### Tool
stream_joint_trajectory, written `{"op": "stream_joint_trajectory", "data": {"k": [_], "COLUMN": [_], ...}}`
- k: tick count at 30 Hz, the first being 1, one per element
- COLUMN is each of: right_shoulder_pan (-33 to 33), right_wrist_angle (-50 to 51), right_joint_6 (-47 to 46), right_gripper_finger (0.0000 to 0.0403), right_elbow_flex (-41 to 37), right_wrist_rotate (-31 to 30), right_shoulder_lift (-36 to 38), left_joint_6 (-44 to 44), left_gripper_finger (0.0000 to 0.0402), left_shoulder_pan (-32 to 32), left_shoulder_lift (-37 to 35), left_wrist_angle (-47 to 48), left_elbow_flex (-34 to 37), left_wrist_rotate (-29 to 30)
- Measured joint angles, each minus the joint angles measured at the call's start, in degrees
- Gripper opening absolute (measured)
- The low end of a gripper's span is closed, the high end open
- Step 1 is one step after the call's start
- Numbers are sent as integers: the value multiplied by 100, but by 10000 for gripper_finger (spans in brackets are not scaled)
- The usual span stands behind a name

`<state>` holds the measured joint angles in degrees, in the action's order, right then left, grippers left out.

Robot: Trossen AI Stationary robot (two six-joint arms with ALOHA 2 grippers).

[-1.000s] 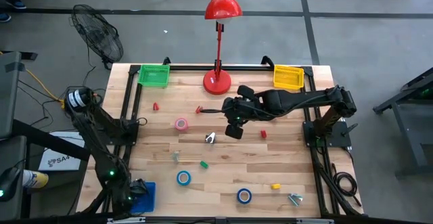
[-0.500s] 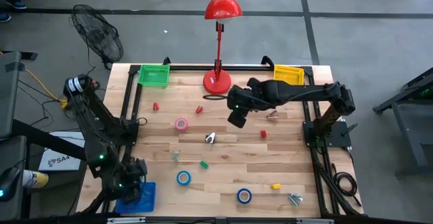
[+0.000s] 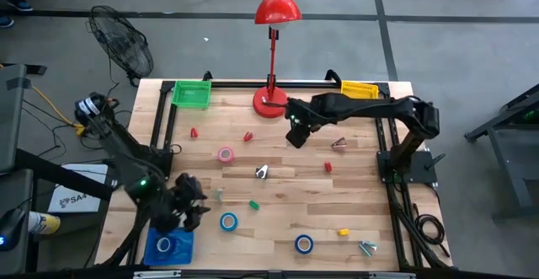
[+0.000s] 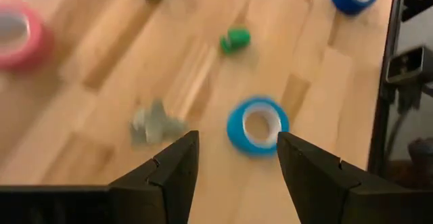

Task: Pick and place Stapler, Stapler remover, tape
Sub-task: Put the yellow tape into the blue basket

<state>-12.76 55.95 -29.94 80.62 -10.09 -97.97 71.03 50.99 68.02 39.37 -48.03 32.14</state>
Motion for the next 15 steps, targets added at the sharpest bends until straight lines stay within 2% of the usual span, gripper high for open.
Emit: {"op": "stream_joint_trajectory", "data": {"k": [6,15], "right_shoulder_pan": [-663,-1277], "right_wrist_angle": [-554,-1705], "right_joint_6": [-10,86], "right_gripper_finger": [142,142], "right_elbow_flex": [-840,-1720], "right_wrist_rotate": [212,762], "right_shoulder_lift": [-7,-9], "left_joint_6": [-1127,-1441], "left_gripper_finger": [198,198], "left_shoulder_pan": [-759,-1324], "left_shoulder_lift": [-3,-3], "left_wrist_angle": [-344,-347], "left_elbow_flex": [0,0], "left_wrist_rotate": [-7,-190]}}
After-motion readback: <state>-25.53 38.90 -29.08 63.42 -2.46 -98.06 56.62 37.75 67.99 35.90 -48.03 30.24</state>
